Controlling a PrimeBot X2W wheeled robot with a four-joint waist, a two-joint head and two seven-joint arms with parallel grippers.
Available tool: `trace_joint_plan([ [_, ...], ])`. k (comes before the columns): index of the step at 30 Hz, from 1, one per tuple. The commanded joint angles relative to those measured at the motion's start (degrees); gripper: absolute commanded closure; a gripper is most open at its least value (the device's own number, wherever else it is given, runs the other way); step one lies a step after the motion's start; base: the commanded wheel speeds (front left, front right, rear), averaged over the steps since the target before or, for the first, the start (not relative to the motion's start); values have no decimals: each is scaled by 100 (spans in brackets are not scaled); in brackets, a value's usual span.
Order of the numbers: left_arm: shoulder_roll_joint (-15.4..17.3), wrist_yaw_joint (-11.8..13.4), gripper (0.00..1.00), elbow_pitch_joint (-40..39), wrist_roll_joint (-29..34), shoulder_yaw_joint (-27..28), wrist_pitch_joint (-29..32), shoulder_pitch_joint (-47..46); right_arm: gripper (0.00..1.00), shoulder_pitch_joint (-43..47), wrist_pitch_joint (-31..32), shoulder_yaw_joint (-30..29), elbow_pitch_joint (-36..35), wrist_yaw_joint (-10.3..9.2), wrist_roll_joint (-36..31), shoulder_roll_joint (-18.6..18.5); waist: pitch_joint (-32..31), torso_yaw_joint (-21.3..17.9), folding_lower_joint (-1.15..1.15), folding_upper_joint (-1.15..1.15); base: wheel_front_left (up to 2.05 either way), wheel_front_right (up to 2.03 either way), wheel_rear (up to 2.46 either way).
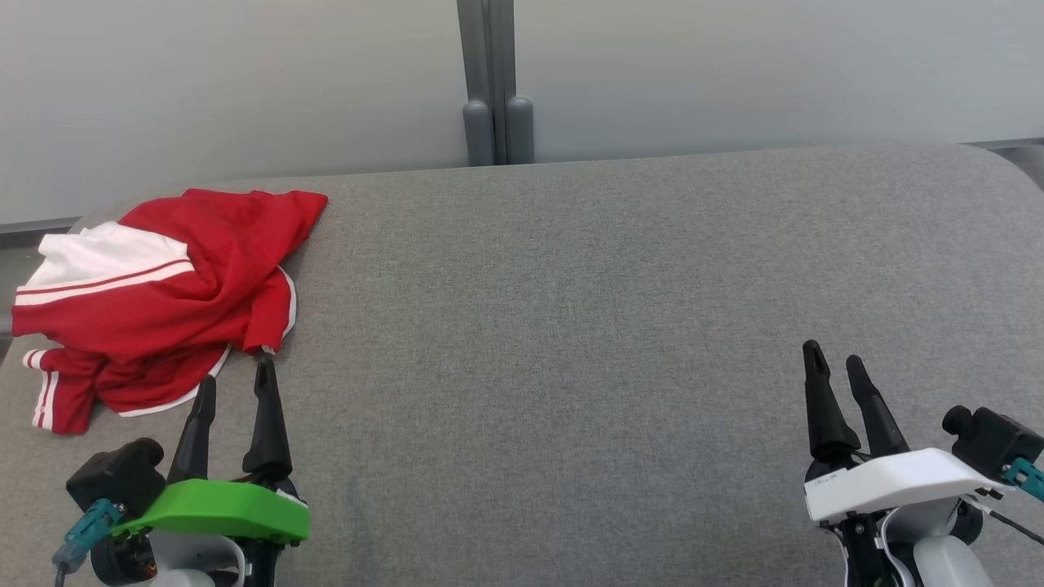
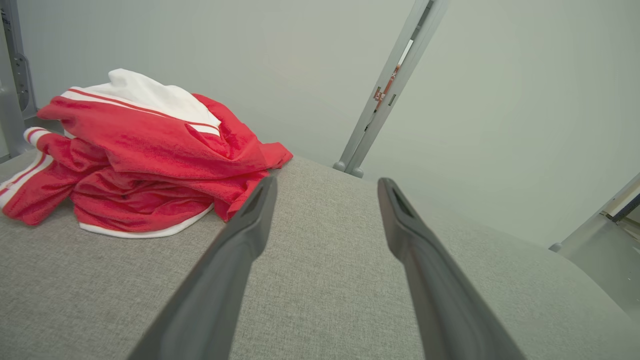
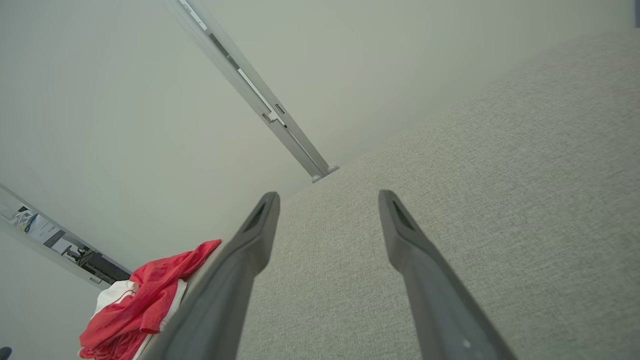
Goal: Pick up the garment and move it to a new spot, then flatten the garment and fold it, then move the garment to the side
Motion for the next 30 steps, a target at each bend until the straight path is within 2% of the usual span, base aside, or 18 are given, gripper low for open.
trace_joint_plan([
  [1, 77, 49, 0, -53, 194, -29, -57, -17, 0, 20, -66, 17, -97, 2, -190, -33, -2, 2, 0, 0, 0, 0, 0],
  [30, 248, 218, 0, 85, 1673, -306, -447, 24, 0, 177, -465, 130, -152, 3, -1829, -44, -24, 15, 0, 0, 0, 0, 0],
])
